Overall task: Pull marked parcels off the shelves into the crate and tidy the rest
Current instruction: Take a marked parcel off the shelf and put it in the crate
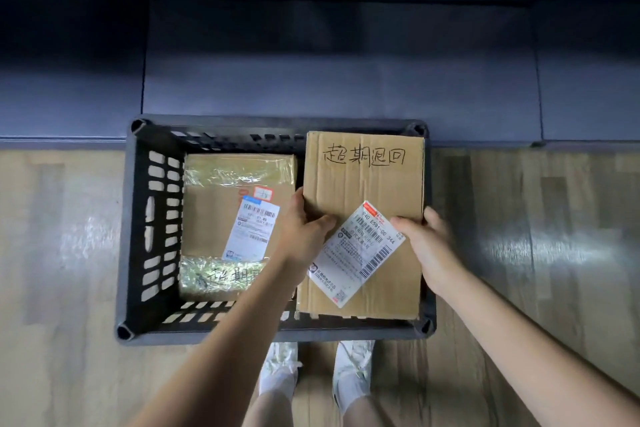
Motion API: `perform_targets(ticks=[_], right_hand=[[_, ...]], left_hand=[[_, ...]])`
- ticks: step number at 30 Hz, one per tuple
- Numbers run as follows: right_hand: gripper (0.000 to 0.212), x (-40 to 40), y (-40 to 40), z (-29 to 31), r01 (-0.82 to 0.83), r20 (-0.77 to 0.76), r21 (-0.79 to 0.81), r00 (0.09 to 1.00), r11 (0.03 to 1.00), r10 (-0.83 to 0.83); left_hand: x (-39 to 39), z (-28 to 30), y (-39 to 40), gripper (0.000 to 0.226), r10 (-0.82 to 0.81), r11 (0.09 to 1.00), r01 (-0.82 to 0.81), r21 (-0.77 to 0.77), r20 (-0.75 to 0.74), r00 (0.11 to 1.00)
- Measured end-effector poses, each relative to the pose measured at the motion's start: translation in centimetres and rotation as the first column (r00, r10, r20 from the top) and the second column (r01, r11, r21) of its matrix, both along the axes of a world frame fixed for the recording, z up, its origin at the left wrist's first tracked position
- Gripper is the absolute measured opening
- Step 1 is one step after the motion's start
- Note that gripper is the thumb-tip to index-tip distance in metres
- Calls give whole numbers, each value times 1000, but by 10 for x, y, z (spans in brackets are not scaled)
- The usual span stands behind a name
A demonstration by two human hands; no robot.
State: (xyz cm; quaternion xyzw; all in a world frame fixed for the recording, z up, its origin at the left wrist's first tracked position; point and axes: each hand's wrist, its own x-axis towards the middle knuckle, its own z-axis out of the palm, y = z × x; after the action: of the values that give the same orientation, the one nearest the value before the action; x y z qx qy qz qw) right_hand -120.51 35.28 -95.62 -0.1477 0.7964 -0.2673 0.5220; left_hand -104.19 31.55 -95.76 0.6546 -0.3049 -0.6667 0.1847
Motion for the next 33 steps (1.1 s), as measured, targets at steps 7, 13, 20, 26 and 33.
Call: perform_targets(ticks=[7, 13, 20, 26, 33], right_hand=[[30, -2, -13, -40, -53, 48, -2, 997, 999, 53], [53, 7, -3, -42, -186, -87, 50, 978, 981, 190], [77, 24, 21, -35, -862, -208, 309, 350, 401, 913], [86, 28, 23, -38, -856, -168, 414, 262, 309, 950], [76, 36, 8, 26, -826, -95, 254, 497, 504, 862]], left_hand=[[3, -45, -9, 22, -66, 998, 64, 20, 107, 992], [17, -43, -1, 33, -229, 970, 239, -36, 174, 958], [17, -42, 43, 61, -558, 800, 600, -18, 345, 754], [13, -39, 33, 53, -435, 884, 465, -56, 267, 860], [48, 2, 25, 58, -389, 921, 382, 80, 263, 883]])
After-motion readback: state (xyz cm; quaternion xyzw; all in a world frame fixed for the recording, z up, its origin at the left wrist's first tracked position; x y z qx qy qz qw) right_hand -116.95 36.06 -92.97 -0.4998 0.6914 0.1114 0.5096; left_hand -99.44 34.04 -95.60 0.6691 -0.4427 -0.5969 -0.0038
